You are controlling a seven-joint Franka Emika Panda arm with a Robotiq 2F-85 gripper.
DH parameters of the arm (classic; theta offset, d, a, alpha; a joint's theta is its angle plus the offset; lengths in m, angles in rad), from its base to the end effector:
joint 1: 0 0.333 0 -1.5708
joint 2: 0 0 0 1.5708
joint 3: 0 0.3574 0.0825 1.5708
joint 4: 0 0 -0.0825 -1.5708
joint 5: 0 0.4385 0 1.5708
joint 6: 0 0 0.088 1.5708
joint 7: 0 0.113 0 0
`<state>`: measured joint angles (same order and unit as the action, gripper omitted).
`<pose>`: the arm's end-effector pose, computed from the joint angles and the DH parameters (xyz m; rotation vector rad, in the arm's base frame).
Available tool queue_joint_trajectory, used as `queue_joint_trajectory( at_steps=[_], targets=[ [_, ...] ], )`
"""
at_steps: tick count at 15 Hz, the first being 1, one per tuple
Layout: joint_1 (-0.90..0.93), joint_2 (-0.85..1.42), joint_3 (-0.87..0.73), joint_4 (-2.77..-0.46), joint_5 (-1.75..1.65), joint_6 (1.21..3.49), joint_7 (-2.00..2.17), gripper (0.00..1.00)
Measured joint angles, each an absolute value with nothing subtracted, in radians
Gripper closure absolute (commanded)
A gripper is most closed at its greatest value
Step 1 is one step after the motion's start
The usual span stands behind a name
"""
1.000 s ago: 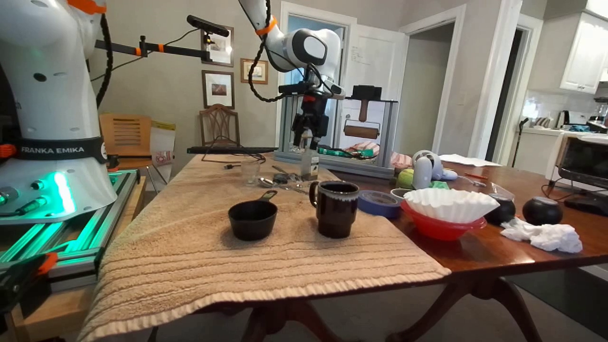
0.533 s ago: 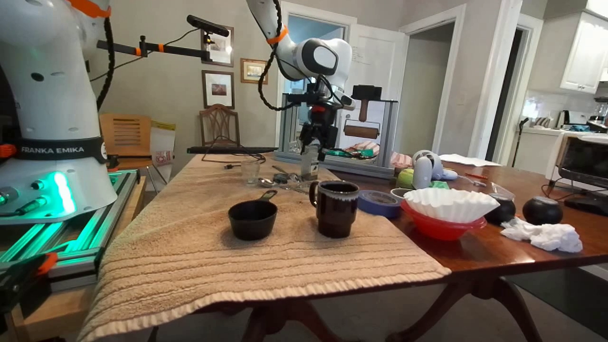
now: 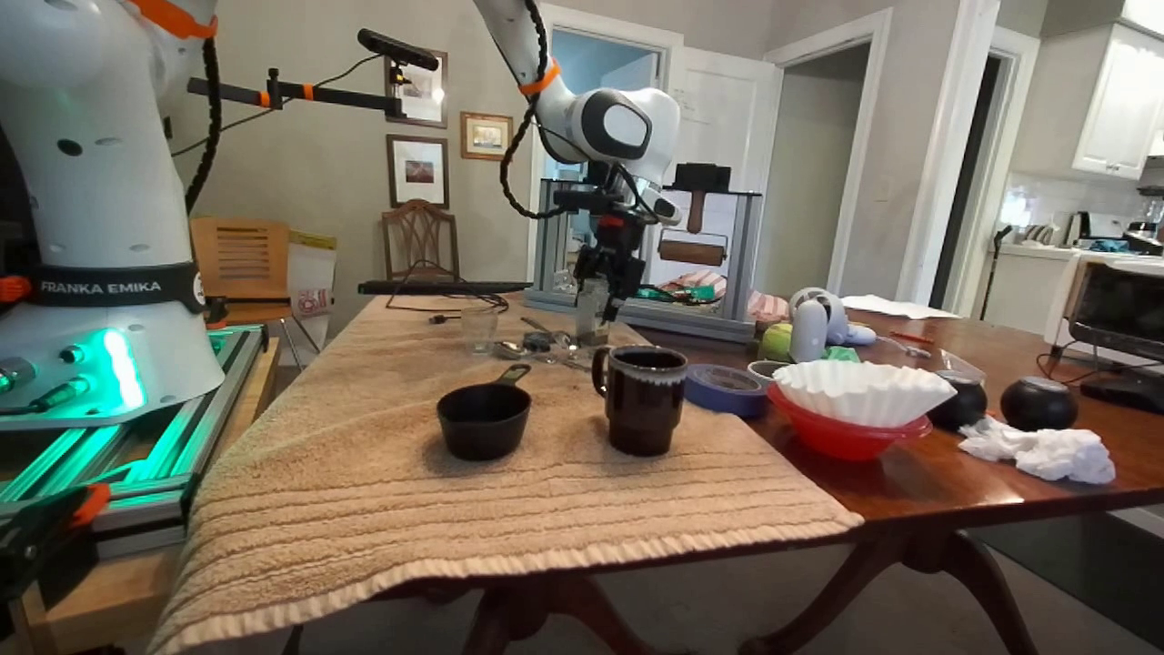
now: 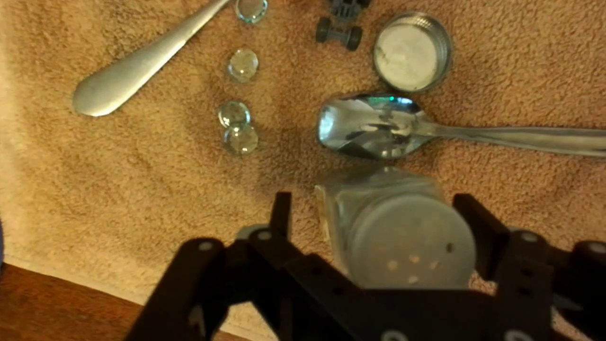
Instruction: Move the glass jar backwards then place the lid on the jar.
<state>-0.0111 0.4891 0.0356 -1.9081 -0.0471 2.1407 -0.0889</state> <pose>0.6549 0.0131 0.2117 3.0974 0.2201 -0.4003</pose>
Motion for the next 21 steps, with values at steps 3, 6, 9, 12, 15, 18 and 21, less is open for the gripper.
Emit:
queue_joint_trajectory(
  at_steps=[3,6,9,12,15,18,21],
  targets=[
    [-0.011,0.489,0.044,-1.908,-0.042,2.141,-0.09,0.69],
    [-0.011,0.489,0.045,-1.908,-0.042,2.14,-0.09,0.75],
    [-0.011,0.489,0.043,-1.902,-0.042,2.134,-0.079,0.75],
    [-0.007,0.488,0.032,-1.86,-0.042,2.102,-0.023,0.75],
    [-0.006,0.49,0.008,-1.761,-0.042,2.013,0.058,0.75],
    [-0.009,0.516,-0.02,-1.632,-0.033,1.919,0.131,0.75],
    [-0.026,0.588,-0.029,-1.493,0.013,1.818,0.146,0.5]
  ],
)
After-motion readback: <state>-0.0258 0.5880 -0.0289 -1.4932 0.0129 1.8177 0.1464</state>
